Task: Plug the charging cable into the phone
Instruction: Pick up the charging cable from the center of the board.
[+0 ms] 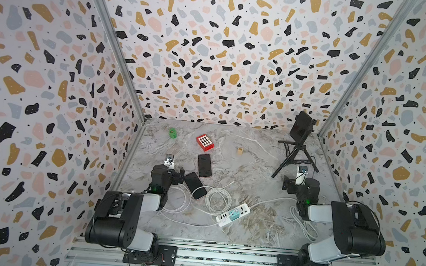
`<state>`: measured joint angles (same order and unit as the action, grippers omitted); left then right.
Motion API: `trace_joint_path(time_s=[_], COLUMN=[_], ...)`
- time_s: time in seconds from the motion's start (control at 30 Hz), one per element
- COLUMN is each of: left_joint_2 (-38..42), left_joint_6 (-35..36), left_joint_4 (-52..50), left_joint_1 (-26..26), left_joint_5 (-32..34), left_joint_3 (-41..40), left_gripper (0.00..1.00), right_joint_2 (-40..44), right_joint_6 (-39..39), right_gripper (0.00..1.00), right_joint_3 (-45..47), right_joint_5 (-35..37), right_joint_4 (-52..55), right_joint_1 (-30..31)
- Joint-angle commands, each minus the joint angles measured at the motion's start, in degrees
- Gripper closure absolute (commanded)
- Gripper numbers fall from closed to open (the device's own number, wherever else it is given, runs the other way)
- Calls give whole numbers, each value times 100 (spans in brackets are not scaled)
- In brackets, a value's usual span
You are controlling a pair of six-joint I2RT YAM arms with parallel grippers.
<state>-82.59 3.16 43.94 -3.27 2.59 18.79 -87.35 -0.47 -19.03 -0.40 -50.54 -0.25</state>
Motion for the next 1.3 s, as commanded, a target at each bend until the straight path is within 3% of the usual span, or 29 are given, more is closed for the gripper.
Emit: trace_joint_path(time_s=[0.0, 0.63, 0.73, 0.93, 1.1, 1.2, 1.27], left_joint_2=[41, 57, 145, 409, 584, 578, 658], left_joint_6=[-65, -46, -81, 93, 124, -94, -301], left_joint_4=[273, 176, -101, -3082, -5182, -6766, -7079], left_joint_1=[0, 2, -1, 2, 2, 9, 10], left_joint_5=[5, 3, 40, -271, -168, -153, -150], left_joint_3=[101, 119, 254, 1996, 3563, 4685, 4842], left_gripper=[0, 0, 0, 0, 0, 0, 0], right_joint_2=[68, 98, 623, 2484, 3429, 3876, 3914], right_joint_6=[-32, -14, -19, 683, 3074, 2723, 2560], right_gripper=[0, 0, 0, 0, 0, 0, 0], right_joint_3=[-145, -109, -138, -1651, -2629, -2613, -2769], right_joint_5=[29, 27, 24, 650, 2040, 1272, 787], right_joint_4=[63, -12, 457, 4004, 6524, 6379, 6514], right_joint_1=[25, 25, 25, 25, 25, 3, 17])
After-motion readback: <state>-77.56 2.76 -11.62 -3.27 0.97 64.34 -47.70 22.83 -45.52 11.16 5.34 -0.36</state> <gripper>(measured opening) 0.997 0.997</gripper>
